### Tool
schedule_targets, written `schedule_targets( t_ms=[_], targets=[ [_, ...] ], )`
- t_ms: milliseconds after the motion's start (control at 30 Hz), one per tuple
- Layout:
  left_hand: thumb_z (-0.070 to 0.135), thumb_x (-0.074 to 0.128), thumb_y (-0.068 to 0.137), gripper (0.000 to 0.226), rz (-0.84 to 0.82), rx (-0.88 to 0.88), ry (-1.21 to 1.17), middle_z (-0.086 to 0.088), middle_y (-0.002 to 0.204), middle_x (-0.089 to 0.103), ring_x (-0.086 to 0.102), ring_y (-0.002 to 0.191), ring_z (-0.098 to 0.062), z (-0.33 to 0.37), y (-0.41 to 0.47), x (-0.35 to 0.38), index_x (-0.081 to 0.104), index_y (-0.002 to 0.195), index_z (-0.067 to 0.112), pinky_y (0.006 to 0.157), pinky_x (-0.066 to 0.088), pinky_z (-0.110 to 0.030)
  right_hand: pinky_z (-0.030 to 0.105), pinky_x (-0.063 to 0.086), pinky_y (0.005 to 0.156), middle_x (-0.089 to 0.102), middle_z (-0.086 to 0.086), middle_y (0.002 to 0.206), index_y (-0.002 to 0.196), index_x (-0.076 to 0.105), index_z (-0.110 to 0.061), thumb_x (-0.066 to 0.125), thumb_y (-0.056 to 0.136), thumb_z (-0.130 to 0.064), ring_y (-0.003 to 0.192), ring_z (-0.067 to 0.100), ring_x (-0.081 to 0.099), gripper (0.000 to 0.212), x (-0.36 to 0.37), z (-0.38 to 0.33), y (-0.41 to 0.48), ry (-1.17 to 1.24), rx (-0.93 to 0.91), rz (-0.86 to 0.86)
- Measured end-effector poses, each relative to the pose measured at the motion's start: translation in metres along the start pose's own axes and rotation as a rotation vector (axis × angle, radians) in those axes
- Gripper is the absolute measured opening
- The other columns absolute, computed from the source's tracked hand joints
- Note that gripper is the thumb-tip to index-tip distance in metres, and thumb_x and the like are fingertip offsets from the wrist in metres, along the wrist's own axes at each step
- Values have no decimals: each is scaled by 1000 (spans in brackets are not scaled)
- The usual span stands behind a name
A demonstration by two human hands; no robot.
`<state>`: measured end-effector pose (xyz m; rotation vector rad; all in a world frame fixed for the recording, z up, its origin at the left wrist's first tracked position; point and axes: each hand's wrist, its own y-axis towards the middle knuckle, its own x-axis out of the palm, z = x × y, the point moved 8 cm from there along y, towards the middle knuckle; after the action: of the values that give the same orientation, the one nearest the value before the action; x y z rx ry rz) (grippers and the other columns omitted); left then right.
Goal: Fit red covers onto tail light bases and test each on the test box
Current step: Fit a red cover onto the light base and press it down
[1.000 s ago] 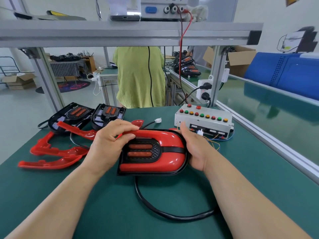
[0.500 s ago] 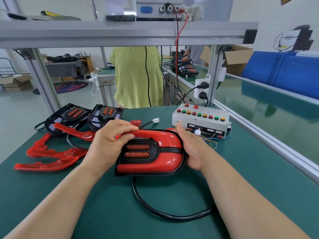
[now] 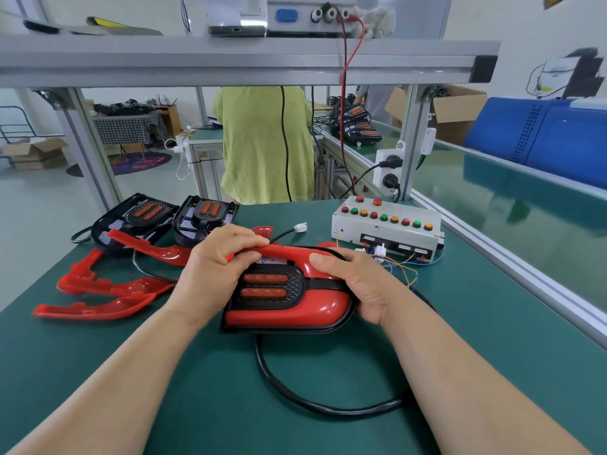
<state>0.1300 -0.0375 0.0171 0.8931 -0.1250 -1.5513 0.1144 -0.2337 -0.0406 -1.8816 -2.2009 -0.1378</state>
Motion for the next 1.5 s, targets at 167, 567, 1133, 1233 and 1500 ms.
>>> schedule_targets(
  t_ms=[167,567,1133,1233,1500],
  targets=[
    [0,70,87,38,4,-25,-52,11,103,65,59,110,-12,-1,-2,-2,74,94,37,99,43,-25,44,60,72,75,15,89,88,79,-15,84,57,-23,71,28,70,32,-1,2,0,17,35,17],
    [-2,68,88,35,13,31,11,13,102,63,58,107,-10,9,-7,2,73,100,31,95,42,-14,54,54,88,70,24,106,117,67,0,81,63,-20,90,35,65,59,-7,4,-2,28,85,51],
    [41,61,94,31,0,-452,-262,8,119,68,63,110,-7,-36,-9,-2,66,123,30,92,46,-23,45,59,76,72,19,93,104,72,-7,82,59,-27,76,31,68,50,-7,1,-2,-13,22,64],
    [60,49,86,50,-161,-573,-442,0,105,76,71,98,-16,-40,-17,9,77,103,23,83,51,-33,44,59,75,72,19,93,108,71,-4,81,61,-25,76,30,68,52,-7,1,-2,-14,21,62],
    [48,53,88,57,-321,-785,-840,-24,118,69,70,105,-35,-31,-28,38,69,118,2,72,61,-41,43,58,77,69,22,99,118,65,4,78,63,-23,80,31,66,62,-4,2,-3,-21,41,55]
  ],
)
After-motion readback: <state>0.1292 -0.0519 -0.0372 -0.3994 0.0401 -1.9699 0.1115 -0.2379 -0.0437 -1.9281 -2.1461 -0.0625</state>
